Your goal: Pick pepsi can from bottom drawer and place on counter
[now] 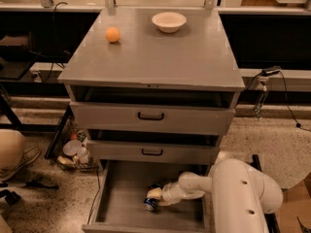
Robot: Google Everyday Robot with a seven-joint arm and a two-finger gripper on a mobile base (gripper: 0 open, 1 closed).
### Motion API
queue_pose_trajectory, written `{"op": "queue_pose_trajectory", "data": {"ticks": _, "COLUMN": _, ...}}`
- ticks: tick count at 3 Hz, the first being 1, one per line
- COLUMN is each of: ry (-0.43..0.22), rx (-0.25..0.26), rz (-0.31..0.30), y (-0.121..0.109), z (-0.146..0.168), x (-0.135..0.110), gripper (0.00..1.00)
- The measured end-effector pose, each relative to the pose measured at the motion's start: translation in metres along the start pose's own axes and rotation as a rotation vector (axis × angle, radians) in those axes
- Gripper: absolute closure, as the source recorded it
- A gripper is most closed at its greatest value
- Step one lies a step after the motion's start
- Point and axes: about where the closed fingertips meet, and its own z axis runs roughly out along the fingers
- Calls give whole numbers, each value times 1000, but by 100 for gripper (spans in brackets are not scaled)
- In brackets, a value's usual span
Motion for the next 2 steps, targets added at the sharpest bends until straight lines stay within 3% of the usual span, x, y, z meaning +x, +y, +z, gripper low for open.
{"op": "queue_pose_trajectory", "data": {"ticks": 1, "ry": 48, "rx": -46, "rz": -6, "y": 8, "z": -2, "x": 9, "gripper": 97}}
{"op": "queue_pose_trajectory", "data": {"ticks": 2, "ry": 48, "rx": -117, "rz": -22, "y": 22, "z": -26, "x": 17, "gripper": 100}}
